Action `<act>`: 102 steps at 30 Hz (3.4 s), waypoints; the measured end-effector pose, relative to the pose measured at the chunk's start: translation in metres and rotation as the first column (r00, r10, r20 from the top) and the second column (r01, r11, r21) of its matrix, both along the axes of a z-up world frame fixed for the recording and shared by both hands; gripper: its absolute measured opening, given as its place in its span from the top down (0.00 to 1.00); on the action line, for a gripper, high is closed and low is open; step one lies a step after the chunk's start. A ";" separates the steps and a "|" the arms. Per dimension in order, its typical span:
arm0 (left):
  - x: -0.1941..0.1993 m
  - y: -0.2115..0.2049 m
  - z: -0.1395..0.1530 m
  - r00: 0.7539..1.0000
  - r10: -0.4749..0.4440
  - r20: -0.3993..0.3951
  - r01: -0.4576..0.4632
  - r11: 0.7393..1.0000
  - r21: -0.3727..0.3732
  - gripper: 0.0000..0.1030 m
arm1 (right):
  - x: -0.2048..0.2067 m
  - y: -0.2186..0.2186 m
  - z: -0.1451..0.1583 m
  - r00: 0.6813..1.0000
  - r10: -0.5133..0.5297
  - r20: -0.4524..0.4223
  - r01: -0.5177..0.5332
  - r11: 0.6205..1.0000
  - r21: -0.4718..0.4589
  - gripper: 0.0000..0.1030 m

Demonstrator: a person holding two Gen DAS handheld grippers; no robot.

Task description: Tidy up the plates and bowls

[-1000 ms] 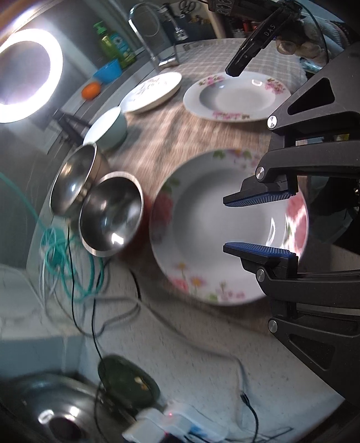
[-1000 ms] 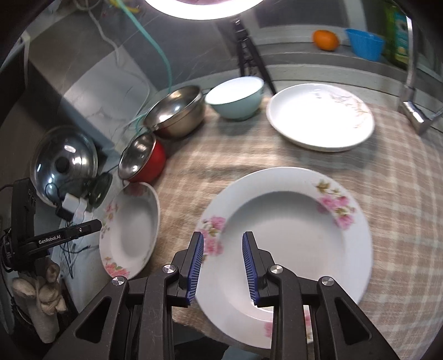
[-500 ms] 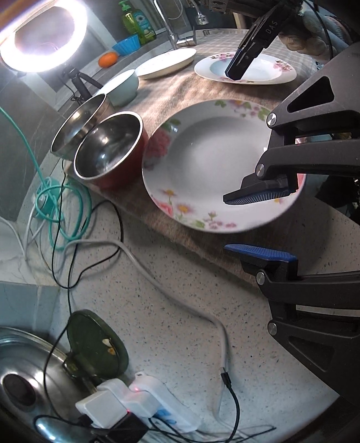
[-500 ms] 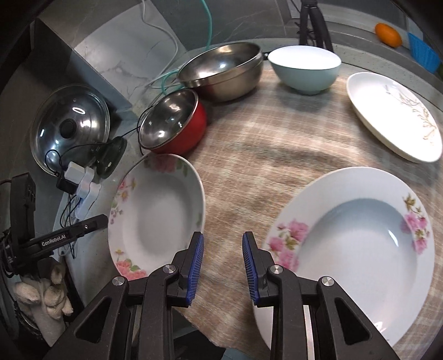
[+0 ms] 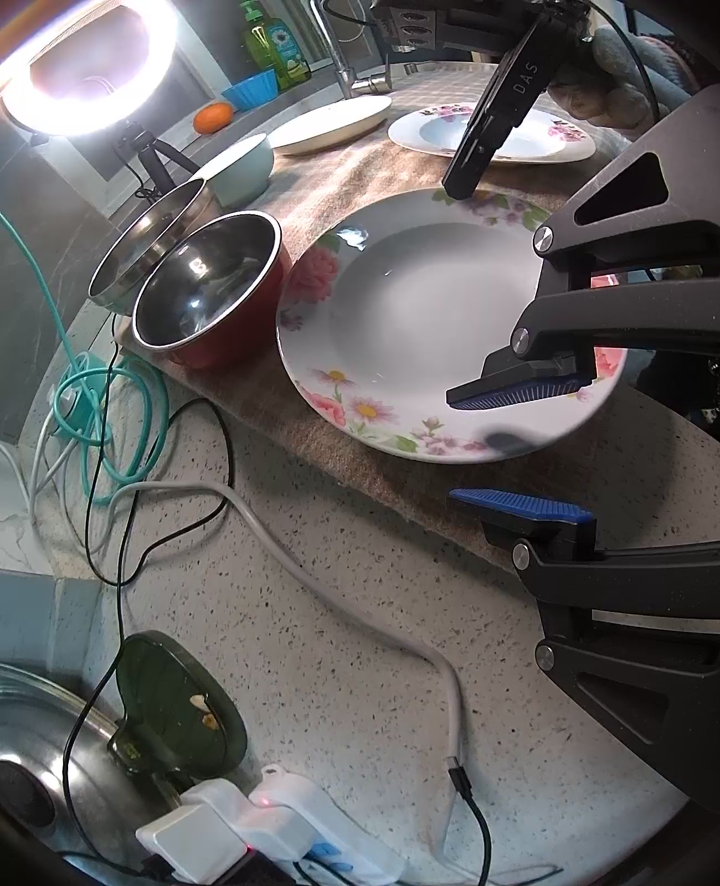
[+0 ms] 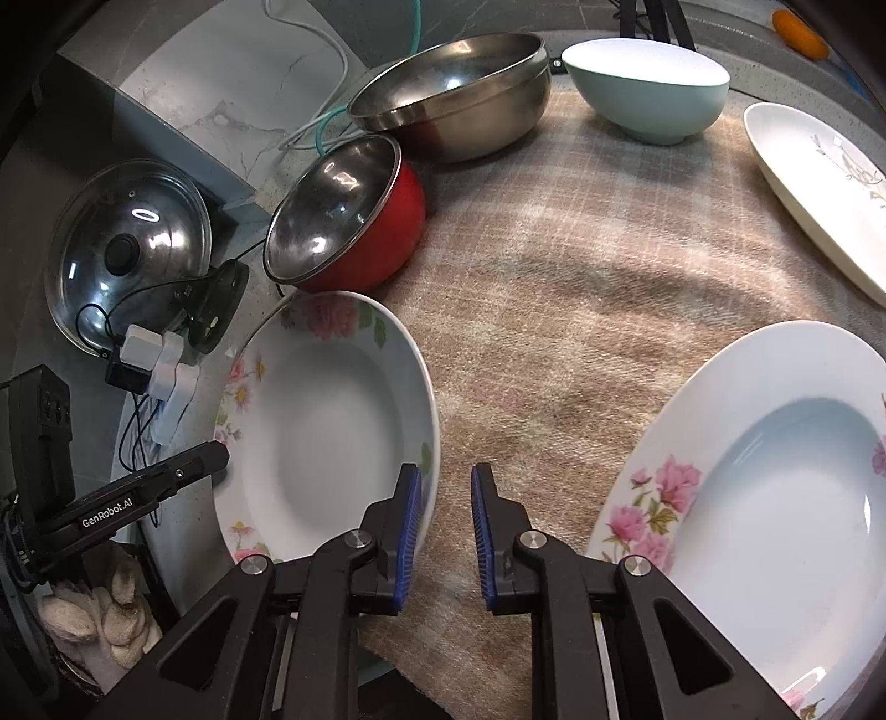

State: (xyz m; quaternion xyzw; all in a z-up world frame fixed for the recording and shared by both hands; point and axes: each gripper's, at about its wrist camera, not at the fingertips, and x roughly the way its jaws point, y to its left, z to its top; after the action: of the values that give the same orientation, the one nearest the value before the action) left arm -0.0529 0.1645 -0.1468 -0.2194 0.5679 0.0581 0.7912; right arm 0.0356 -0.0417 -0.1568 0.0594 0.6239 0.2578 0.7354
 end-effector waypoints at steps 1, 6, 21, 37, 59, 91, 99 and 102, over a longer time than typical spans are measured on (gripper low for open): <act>0.000 0.000 -0.001 1.000 -0.001 -0.001 0.001 1.000 0.000 0.73 | 0.000 0.000 -0.001 1.000 -0.001 -0.001 0.001 1.000 0.002 0.86; 0.004 0.000 -0.004 1.000 0.000 -0.010 0.000 1.000 -0.006 0.74 | 0.002 0.007 -0.002 1.000 0.008 -0.003 -0.008 1.000 0.011 0.91; 0.007 -0.006 -0.005 1.000 -0.021 -0.015 0.021 0.999 0.024 0.87 | 0.002 0.006 -0.002 1.000 -0.001 -0.010 0.001 1.000 0.020 0.92; 0.008 -0.019 0.007 0.998 -0.062 0.004 0.062 0.998 0.012 0.87 | -0.006 -0.017 0.009 0.999 -0.049 -0.011 0.050 0.998 0.031 0.92; 0.043 -0.099 0.029 0.968 -0.240 0.066 0.242 0.970 -0.022 0.87 | -0.026 -0.111 0.038 0.967 -0.251 0.035 0.250 0.968 0.039 0.92; 0.078 -0.215 0.015 0.893 -0.448 0.039 0.449 0.894 0.001 0.87 | -0.048 -0.224 0.022 0.904 -0.426 0.023 0.427 0.904 -0.026 0.92; 0.079 -0.225 0.011 0.885 -0.464 0.025 0.464 0.886 0.009 0.87 | -0.048 -0.233 0.014 0.899 -0.438 0.012 0.438 0.898 -0.039 0.92; 0.079 -0.227 0.010 0.882 -0.470 0.025 0.470 0.883 0.018 0.87 | -0.050 -0.233 0.013 0.897 -0.442 0.012 0.442 0.896 -0.042 0.91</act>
State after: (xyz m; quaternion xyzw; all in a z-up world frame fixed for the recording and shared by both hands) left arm 0.0257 -0.0629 -0.1363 -0.0716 0.5925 -0.1352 0.7909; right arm -0.0141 -0.2751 -0.1436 0.1831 0.5986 0.0706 0.7767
